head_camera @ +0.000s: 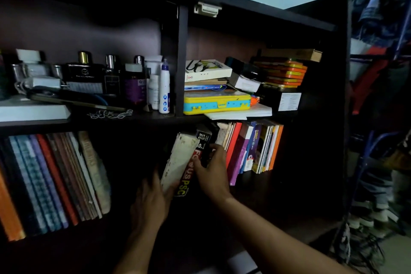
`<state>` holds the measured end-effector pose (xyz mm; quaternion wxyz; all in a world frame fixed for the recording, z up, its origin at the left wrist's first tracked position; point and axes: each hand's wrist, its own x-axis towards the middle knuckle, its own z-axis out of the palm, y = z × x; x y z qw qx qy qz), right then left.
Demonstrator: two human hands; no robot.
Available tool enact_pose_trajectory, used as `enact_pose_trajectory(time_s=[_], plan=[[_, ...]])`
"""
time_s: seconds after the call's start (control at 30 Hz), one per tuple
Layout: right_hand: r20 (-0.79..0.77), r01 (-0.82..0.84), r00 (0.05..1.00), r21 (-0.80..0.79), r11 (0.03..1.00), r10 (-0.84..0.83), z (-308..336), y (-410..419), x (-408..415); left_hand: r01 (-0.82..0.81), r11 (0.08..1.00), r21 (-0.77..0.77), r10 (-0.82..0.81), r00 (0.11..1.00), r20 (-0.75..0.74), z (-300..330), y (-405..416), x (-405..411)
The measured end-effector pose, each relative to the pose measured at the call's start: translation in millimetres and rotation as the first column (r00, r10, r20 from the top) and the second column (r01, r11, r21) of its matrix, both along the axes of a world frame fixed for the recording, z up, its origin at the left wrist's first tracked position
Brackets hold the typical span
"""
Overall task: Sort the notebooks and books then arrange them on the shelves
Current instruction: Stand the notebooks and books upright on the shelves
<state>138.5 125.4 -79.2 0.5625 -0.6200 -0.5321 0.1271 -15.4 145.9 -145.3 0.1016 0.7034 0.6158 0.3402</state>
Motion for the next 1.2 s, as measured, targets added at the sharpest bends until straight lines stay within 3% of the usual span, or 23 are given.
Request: enact_pose_trajectory(time_s=[0.1,0.23,0.33,0.5,0.63,0.7,0.8,0.87,0.93,1.1,1.2], plan=[[0.037,-0.026,0.999,-0.053,0.998,0.028,9.9,14.2,15.0,0.009,0.999,0.034,-0.008,1.000,-0.026,-1.5,1.1,2.9],[0.120,-0.065,0.990,-0.102,0.993,0.077,11.7,60.0,42.7,0.104,0.994,-0.034,-0.099,0.986,0.137,-3.5,4.3,3.7],[0.101,-0.116,0.987,-0.084,0.990,0.124,30.9,20.5,32.3,0.094,0.995,0.027,-0.097,0.984,0.146,-4.8,4.2,5.5],[-0.021,-0.123,0.992,-0.261,0.957,0.122,13.5,-43.7,45.6,0.027,0.995,0.100,-0.043,0.986,0.162,0.1,-9.0,3.8],[0.013,-0.108,0.993,-0.242,0.964,0.114,14.8,-116.1,80.8,-0.032,0.940,0.339,-0.036,0.981,0.190,5.3,-29.8,12.0],[-0.023,-0.088,0.996,-0.228,0.970,0.085,18.7,-157.0,104.3,0.020,0.914,0.405,-0.102,0.978,0.182,8.4,-55.2,37.8],[0.004,-0.031,0.999,-0.246,0.969,0.033,23.8,-221.3,144.0,0.345,0.910,0.231,-0.398,0.884,0.245,16.5,-118.3,102.8],[0.083,0.024,0.997,-0.273,0.962,-0.002,28.1,-262.3,169.2,0.545,0.836,0.071,-0.545,0.804,0.237,22.5,-161.1,147.7],[0.212,0.109,0.976,-0.294,0.949,-0.046,32.7,-304.7,200.3,0.681,0.732,0.008,-0.669,0.717,0.194,29.9,-204.1,197.5],[0.423,0.349,0.891,-0.410,0.842,-0.163,21.3,-407.5,291.1,0.862,0.466,-0.199,-0.869,0.488,0.083,34.5,-277.7,299.7],[0.461,0.522,0.841,-0.552,0.650,-0.283,0.8,-461.1,348.3,0.867,0.413,-0.280,-0.898,0.439,0.036,27.0,-296.6,341.0]])
